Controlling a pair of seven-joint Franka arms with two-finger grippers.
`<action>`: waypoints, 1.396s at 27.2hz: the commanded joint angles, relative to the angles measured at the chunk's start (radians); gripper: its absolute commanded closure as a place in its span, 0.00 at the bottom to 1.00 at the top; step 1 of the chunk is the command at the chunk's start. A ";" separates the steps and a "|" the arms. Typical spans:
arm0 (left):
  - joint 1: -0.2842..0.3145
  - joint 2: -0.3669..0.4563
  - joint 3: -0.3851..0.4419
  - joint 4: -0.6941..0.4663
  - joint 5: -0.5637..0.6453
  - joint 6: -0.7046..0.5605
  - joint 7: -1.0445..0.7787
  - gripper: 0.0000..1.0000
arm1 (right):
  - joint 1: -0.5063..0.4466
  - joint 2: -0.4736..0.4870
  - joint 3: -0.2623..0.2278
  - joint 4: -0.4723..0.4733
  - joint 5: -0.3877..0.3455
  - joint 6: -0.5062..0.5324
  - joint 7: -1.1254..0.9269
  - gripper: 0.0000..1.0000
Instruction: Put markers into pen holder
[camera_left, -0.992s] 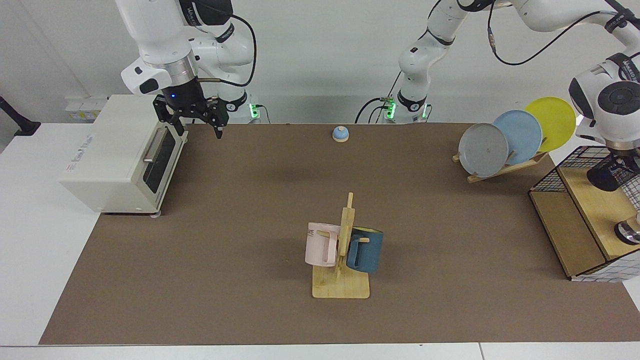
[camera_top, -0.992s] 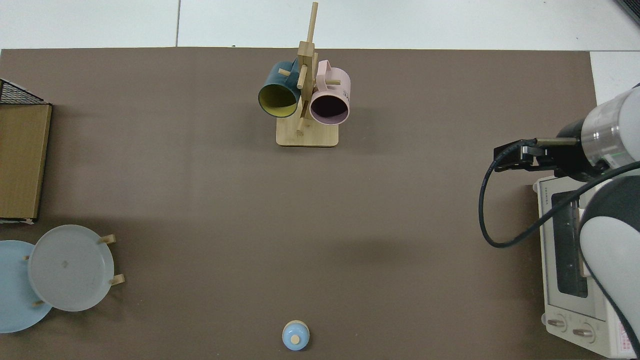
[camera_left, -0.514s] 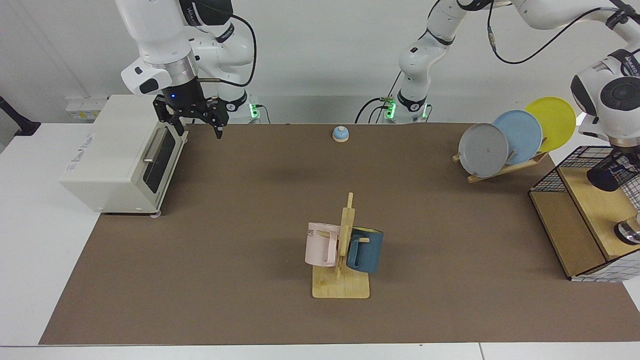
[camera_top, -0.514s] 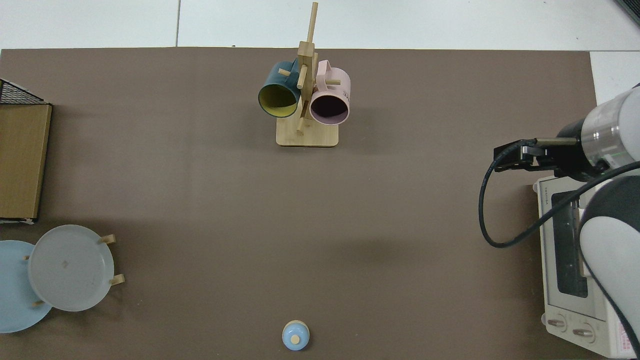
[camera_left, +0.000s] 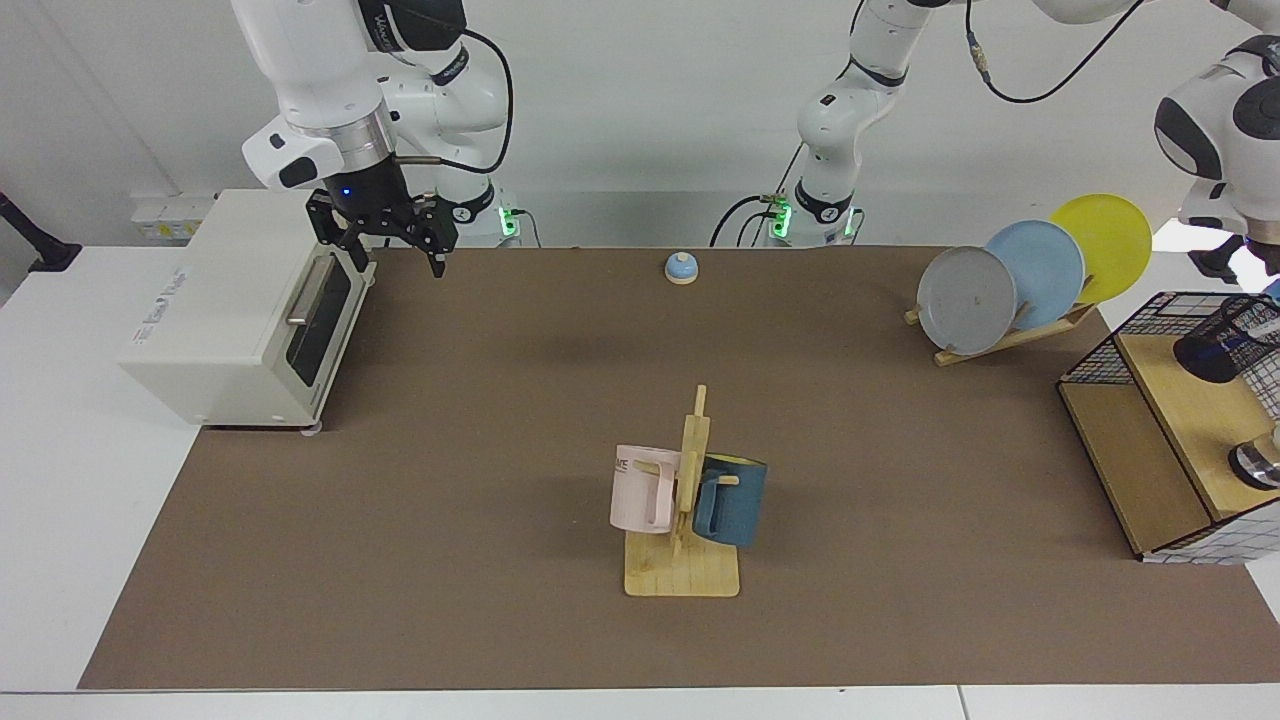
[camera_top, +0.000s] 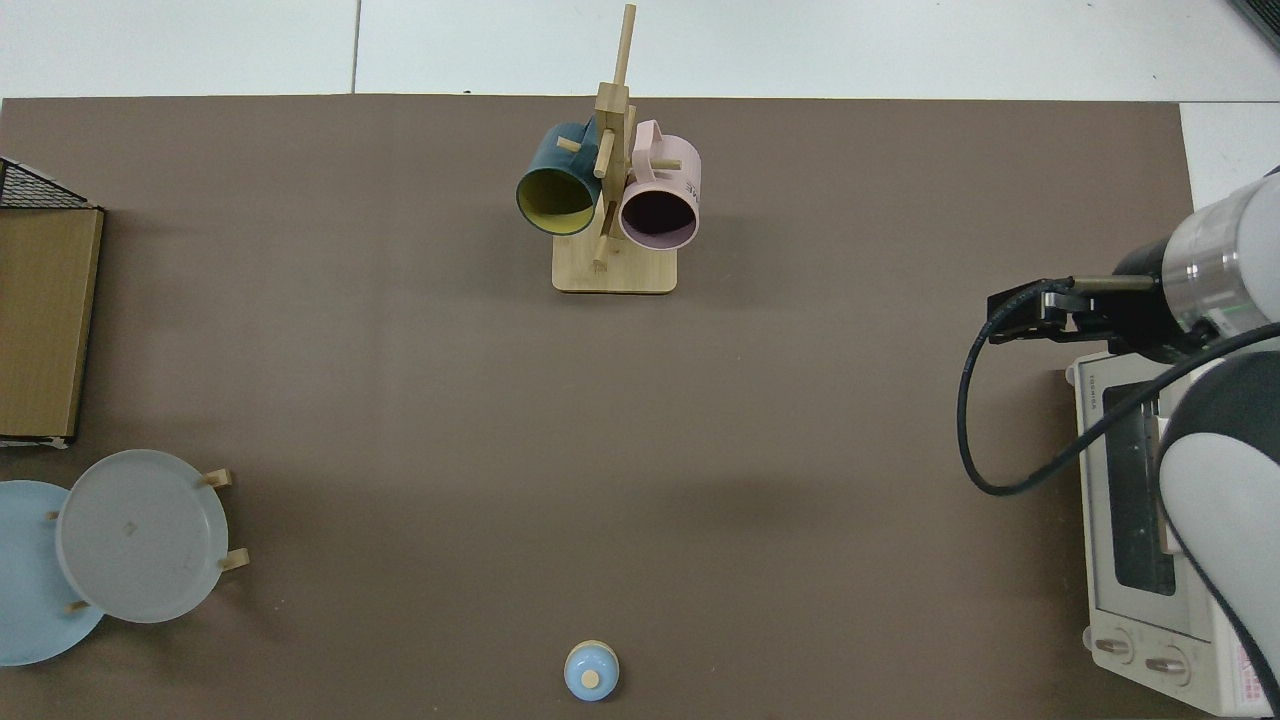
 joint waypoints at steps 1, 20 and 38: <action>-0.079 -0.062 0.018 0.008 -0.098 -0.072 0.030 0.00 | -0.010 -0.005 0.005 -0.006 0.003 0.019 -0.020 0.00; -0.605 -0.156 0.478 0.091 -0.589 -0.422 -0.479 0.00 | -0.010 -0.005 0.005 -0.006 0.003 0.019 -0.020 0.00; -0.723 -0.191 0.486 0.108 -0.786 -0.591 -1.227 0.00 | -0.010 -0.005 0.007 -0.006 0.003 0.019 -0.020 0.00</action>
